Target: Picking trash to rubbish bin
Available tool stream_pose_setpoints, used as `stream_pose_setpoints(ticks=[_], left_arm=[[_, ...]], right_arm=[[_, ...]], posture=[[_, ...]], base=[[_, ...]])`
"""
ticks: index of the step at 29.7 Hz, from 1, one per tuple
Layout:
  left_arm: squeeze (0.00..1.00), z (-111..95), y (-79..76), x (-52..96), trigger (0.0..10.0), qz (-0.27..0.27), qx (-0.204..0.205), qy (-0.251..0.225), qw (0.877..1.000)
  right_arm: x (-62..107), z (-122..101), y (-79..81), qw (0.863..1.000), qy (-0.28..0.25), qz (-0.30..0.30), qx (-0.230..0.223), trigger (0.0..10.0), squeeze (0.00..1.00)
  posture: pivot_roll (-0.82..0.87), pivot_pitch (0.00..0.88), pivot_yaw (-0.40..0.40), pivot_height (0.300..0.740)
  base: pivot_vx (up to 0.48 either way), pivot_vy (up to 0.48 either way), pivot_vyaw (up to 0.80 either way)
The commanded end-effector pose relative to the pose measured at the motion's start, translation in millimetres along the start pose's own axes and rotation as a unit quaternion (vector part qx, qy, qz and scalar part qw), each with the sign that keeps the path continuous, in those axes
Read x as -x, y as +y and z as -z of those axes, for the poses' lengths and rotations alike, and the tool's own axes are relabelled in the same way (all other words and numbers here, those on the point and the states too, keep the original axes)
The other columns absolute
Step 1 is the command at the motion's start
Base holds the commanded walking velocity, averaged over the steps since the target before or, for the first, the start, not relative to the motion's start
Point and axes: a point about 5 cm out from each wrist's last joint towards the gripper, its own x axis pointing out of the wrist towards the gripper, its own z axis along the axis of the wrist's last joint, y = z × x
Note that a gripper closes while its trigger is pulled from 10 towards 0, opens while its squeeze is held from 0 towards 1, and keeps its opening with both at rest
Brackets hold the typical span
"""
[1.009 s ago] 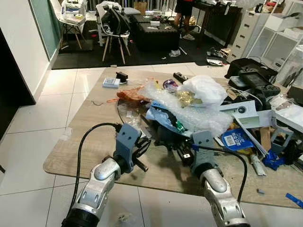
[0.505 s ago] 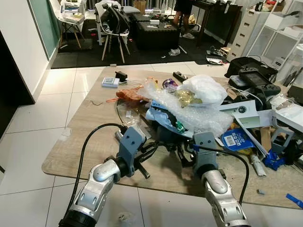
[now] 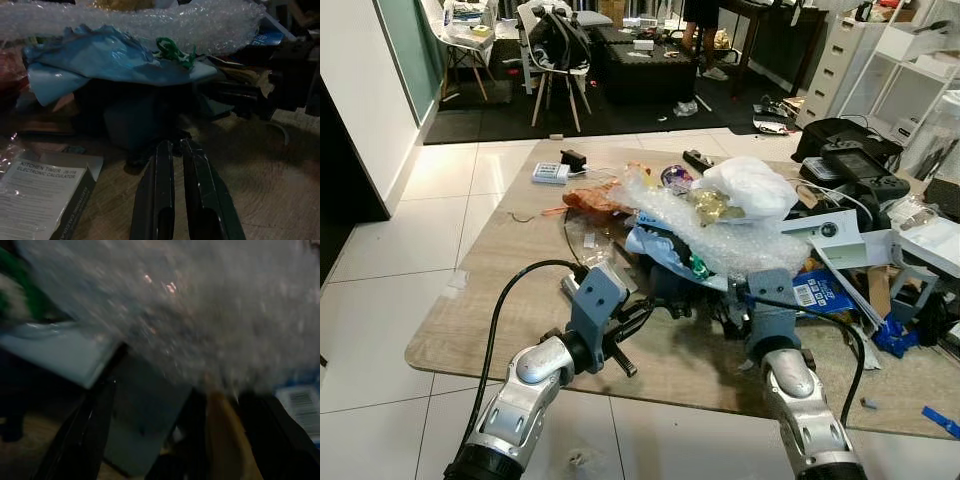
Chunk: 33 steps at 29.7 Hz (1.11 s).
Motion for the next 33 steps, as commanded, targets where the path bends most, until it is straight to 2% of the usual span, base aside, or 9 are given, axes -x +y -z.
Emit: stream_pose_setpoints(ticks=[1, 2, 3, 14, 27, 28, 30, 32, 33], left_arm=[[0.0, -3.0, -1.0, -2.7, 10.0, 0.007, -0.011, -0.005, 1.0], [0.0, -4.3, -2.0, -4.0, 10.0, 0.012, -0.012, -0.008, 1.0], [0.0, -5.5, -3.6, -5.3, 10.0, 0.02, -0.015, -0.01, 1.0], [0.0, -8.3, -15.6, -8.3, 10.0, 0.082, -0.038, -0.009, 0.996], [0.0, -5.3, -18.1, -6.8, 10.0, 0.101, -0.055, 0.003, 0.993], [0.0, -4.8, -17.3, -6.9, 10.0, 0.1, -0.056, 0.004, 0.993], [0.0, -4.6, -17.0, -6.9, 10.0, 0.1, -0.057, 0.005, 0.993], [0.0, -4.3, -16.7, -7.0, 10.0, 0.1, -0.057, 0.006, 0.993], [0.0, -4.3, -16.7, -7.0, 10.0, 0.1, -0.057, 0.006, 0.993]], right_arm=[[-1.4, 6.9, -2.4, 1.0, 0.015, 0.003, -0.024, 10.0, 0.5], [-3.0, 6.7, -2.2, 0.999, 0.014, -0.002, -0.031, 10.0, 0.04], [-5.2, 6.0, -1.5, 0.999, 0.012, -0.009, -0.036, 10.0, 0.0], [-19.5, 1.8, 1.6, 0.998, 0.01, -0.036, -0.054, 10.0, 0.0], [-23.7, 6.3, 7.4, 0.996, 0.029, -0.067, -0.055, 10.0, 0.0], [-23.8, 6.3, 7.4, 0.996, 0.028, -0.069, -0.057, 6.7, 0.0], [-23.8, 6.3, 7.4, 0.995, 0.028, -0.07, -0.058, 5.8, 0.0], [-24.0, 6.6, 7.0, 0.995, 0.029, -0.07, -0.059, 1.5, 0.0], [-24.0, 6.6, 7.0, 0.995, 0.029, -0.07, -0.059, 1.5, 0.0]], posture=[[-0.13, 0.07, -0.025, 0.74], [-0.13, 0.07, -0.024, 0.74], [-0.13, 0.069, -0.023, 0.74], [-0.12, 0.062, -0.015, 0.74], [-0.13, 0.054, -0.018, 0.74], [-0.13, 0.055, -0.018, 0.74], [-0.13, 0.055, -0.018, 0.74], [-0.13, 0.056, -0.019, 0.74], [-0.13, 0.056, -0.019, 0.74]], base=[[0.0, 0.0, 0.0], [0.0, 0.0, 0.0], [0.0, 0.0, 0.0], [0.0, 0.0, 0.0], [0.0, 0.0, 0.0], [0.0, 0.0, 0.0], [0.0, 0.0, 0.0], [0.0, 0.0, 0.0], [0.0, 0.0, 0.0]])
